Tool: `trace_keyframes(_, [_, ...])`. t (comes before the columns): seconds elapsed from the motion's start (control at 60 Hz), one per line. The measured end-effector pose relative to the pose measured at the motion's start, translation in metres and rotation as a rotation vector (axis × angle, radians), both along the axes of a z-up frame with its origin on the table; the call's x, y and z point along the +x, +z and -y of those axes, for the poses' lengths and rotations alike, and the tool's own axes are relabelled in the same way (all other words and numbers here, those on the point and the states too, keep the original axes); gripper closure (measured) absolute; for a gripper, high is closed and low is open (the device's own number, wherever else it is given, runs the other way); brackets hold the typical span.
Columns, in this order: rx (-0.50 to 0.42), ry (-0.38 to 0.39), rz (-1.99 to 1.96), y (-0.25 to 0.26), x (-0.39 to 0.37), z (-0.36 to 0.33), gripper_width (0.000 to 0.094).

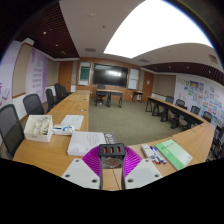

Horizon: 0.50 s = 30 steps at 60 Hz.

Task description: Unplug charger

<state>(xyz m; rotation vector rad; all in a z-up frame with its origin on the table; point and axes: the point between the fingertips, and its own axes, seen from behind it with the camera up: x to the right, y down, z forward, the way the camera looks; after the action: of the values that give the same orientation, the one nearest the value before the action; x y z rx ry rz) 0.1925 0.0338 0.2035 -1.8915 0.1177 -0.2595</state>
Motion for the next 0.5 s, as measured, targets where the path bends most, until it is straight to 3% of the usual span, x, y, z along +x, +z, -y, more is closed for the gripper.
trace_keyframes(0.183, [-0.257,-0.089,-0.085,-0.115,0.075,0.015,0.0663])
trace_keyframes(0.5, [-0.461,-0.071,-0.158,-0.203,0.09,0.047,0.0586])
